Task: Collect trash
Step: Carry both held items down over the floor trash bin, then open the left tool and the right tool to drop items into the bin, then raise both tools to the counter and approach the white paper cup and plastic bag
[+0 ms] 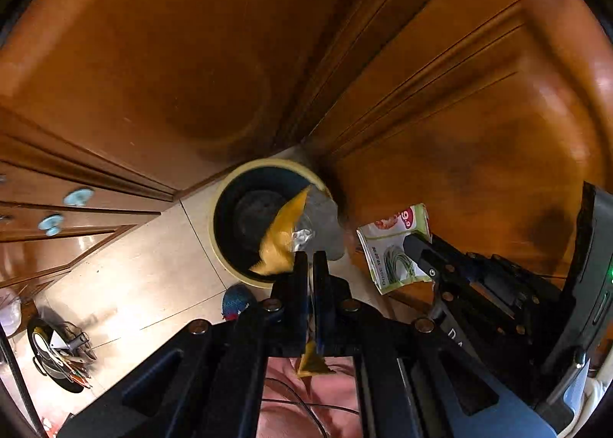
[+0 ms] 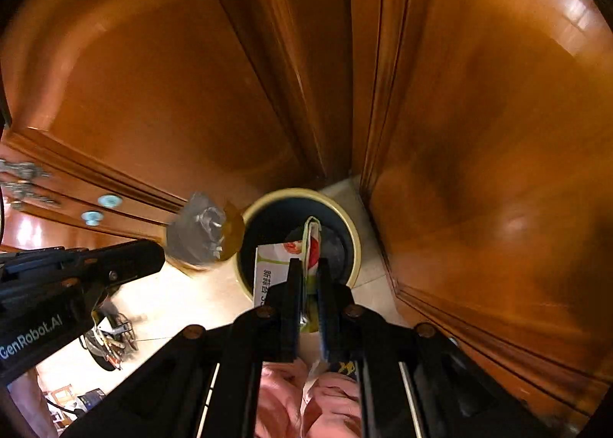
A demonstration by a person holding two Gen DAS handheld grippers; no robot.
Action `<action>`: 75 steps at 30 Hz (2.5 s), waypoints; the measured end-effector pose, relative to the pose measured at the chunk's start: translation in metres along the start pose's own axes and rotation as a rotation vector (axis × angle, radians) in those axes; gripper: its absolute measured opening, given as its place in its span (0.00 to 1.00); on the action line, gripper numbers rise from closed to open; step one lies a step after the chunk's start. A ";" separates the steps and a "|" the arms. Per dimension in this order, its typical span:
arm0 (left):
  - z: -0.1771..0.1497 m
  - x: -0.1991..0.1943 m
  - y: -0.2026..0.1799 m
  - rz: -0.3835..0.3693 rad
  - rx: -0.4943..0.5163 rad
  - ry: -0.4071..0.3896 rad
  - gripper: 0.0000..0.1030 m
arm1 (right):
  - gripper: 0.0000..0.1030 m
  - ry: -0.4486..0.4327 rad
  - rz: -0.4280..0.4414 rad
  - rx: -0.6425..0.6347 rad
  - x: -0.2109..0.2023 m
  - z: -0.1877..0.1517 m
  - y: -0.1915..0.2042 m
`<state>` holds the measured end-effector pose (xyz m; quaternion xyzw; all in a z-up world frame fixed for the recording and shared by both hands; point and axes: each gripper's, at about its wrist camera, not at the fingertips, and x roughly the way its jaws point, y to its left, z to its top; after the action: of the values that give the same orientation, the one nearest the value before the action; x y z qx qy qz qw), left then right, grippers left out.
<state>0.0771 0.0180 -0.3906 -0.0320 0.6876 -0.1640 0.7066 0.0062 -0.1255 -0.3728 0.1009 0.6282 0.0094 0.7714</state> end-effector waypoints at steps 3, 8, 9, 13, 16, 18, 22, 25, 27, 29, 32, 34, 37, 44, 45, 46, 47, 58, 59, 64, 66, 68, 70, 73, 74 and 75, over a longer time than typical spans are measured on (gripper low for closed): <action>0.005 0.028 0.007 0.013 0.011 0.009 0.04 | 0.07 0.016 -0.011 0.009 0.026 0.000 -0.002; 0.003 0.062 0.020 0.048 0.039 0.044 0.21 | 0.07 0.045 -0.028 0.010 0.060 -0.002 -0.003; 0.002 0.066 0.026 0.053 0.037 0.052 0.26 | 0.07 0.052 -0.029 0.010 0.065 -0.001 -0.003; 0.000 0.072 0.035 0.059 0.030 0.072 0.48 | 0.07 0.074 -0.039 0.009 0.083 0.003 0.008; -0.005 0.072 0.043 0.079 0.030 0.084 0.64 | 0.10 0.089 -0.043 0.004 0.089 0.002 0.020; -0.007 0.072 0.048 0.092 0.026 0.094 0.69 | 0.10 0.092 -0.047 -0.005 0.087 0.003 0.022; -0.008 0.069 0.055 0.125 0.023 0.089 0.78 | 0.12 0.101 -0.050 -0.006 0.087 0.006 0.035; -0.006 0.063 0.055 0.141 0.017 0.077 0.81 | 0.19 0.107 -0.044 0.001 0.085 0.007 0.035; -0.006 0.059 0.055 0.149 0.013 0.071 0.83 | 0.23 0.108 -0.048 0.008 0.083 0.008 0.036; -0.007 0.055 0.056 0.154 0.007 0.064 0.83 | 0.27 0.107 -0.043 0.010 0.086 0.009 0.040; -0.006 0.052 0.059 0.159 -0.006 0.049 0.84 | 0.35 0.109 -0.013 0.020 0.080 0.010 0.040; -0.007 0.045 0.059 0.162 -0.015 0.038 0.85 | 0.38 0.112 -0.001 0.024 0.075 0.010 0.040; -0.010 0.036 0.062 0.168 -0.025 0.029 0.86 | 0.38 0.107 0.000 0.011 0.068 0.012 0.043; -0.018 0.005 0.064 0.178 -0.063 0.005 0.86 | 0.38 0.069 0.010 -0.014 0.022 0.010 0.046; -0.020 -0.004 0.064 0.178 -0.068 -0.003 0.86 | 0.38 0.062 0.008 -0.017 0.015 0.010 0.046; -0.021 -0.011 0.063 0.178 -0.072 -0.010 0.86 | 0.38 0.051 0.010 -0.020 0.006 0.010 0.045; -0.022 -0.018 0.063 0.178 -0.076 -0.016 0.86 | 0.38 0.036 0.013 -0.023 -0.004 0.010 0.044; -0.036 -0.122 0.032 0.159 -0.090 -0.131 0.86 | 0.38 -0.120 0.044 -0.157 -0.126 0.018 0.053; -0.037 -0.131 0.027 0.154 -0.085 -0.143 0.86 | 0.38 -0.132 0.053 -0.167 -0.136 0.020 0.054; -0.038 -0.182 -0.001 0.132 -0.056 -0.208 0.86 | 0.38 -0.168 0.072 -0.187 -0.182 0.027 0.056; -0.037 -0.202 -0.012 0.128 -0.042 -0.240 0.86 | 0.38 -0.185 0.082 -0.184 -0.201 0.031 0.054; -0.035 -0.219 -0.022 0.132 -0.032 -0.273 0.86 | 0.38 -0.207 0.091 -0.188 -0.217 0.035 0.052; -0.032 -0.239 -0.033 0.137 -0.024 -0.310 0.86 | 0.38 -0.234 0.101 -0.195 -0.236 0.038 0.048; -0.025 -0.269 -0.048 0.142 -0.019 -0.359 0.86 | 0.38 -0.301 0.120 -0.217 -0.261 0.046 0.045; -0.022 -0.276 -0.053 0.143 -0.018 -0.373 0.86 | 0.38 -0.317 0.123 -0.224 -0.267 0.047 0.048; -0.019 -0.284 -0.058 0.143 -0.019 -0.392 0.86 | 0.38 -0.339 0.127 -0.234 -0.274 0.050 0.047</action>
<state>0.0475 0.0455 -0.1026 -0.0209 0.5389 -0.0975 0.8365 0.0027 -0.1254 -0.0902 0.0501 0.4767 0.1136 0.8703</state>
